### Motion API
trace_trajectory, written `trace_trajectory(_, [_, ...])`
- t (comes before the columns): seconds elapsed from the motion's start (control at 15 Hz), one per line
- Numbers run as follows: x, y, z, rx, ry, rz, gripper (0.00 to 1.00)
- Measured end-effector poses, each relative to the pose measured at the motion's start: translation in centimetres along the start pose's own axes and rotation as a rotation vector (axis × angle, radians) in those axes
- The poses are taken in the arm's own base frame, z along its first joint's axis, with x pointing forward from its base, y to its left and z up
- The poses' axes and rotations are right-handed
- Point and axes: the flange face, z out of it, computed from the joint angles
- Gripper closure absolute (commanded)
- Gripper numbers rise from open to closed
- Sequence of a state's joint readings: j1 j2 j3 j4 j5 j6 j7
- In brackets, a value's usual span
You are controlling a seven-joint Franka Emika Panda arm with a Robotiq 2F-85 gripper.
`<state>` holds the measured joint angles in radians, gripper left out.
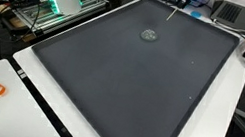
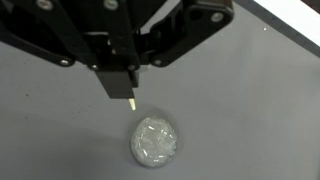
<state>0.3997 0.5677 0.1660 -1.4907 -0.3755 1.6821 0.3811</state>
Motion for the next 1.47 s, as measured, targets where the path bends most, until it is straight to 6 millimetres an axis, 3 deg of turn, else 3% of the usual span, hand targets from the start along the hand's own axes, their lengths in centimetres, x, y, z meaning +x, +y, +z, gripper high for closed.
trace_trajectory(0.33, [1.9,2.6,-0.1,0.024,0.011,-0.001,0.97])
trace_trajectory(0.73, [2.9,6.1,0.0,0.153,0.0,-0.043,0.97])
trace_trajectory(0.8, [3.0,6.7,0.2,0.178,0.0,-0.05,0.87])
trace_trajectory(1.0, [3.4,8.8,0.8,0.205,-0.002,-0.017,0.87])
trace_trajectory(1.13, [3.4,9.0,0.8,0.208,-0.002,-0.014,0.87])
trace_trajectory(1.2, [3.4,8.9,0.8,0.208,-0.002,-0.015,0.97])
trace_trajectory(1.47, [3.4,9.3,0.8,0.208,-0.002,-0.008,0.97])
